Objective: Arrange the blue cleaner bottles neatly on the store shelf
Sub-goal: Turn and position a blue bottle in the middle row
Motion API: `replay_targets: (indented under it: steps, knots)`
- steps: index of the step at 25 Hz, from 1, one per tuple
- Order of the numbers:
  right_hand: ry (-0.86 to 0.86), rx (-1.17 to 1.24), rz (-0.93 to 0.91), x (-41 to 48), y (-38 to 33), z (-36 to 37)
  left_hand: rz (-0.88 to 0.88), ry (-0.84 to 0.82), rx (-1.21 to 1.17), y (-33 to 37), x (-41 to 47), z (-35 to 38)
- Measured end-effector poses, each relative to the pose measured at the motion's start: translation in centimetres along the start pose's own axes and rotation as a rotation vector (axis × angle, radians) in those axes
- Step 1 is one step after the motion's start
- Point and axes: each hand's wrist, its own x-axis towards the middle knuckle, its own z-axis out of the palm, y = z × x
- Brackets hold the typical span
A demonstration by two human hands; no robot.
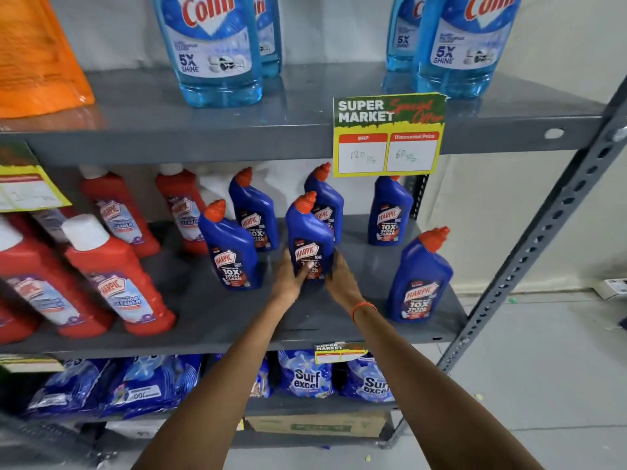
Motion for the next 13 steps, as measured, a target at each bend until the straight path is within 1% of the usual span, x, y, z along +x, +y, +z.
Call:
replay_targets:
  steps: [2,6,9,13]
  knots:
    - [-0.035,0.008,0.006,0.3,0.3,-0.3,0.005,-0.024,0.029,-0.1,0.5,-0.2]
    - [-0.032,0.005,0.054,0.0,1.5,-0.8,-0.008,-0.104,0.025,-0.9,1.0,-0.9]
    - [0.016,0.003,0.064,-1.4,2.1,-0.9,-0.012,-0.159,0.045,-1.1,0.0,-0.7]
    - [0.086,0.003,0.015,-4.1,3.1,-1.1,0.013,-0.171,-0.018,-1.5,-1.8,-0.2]
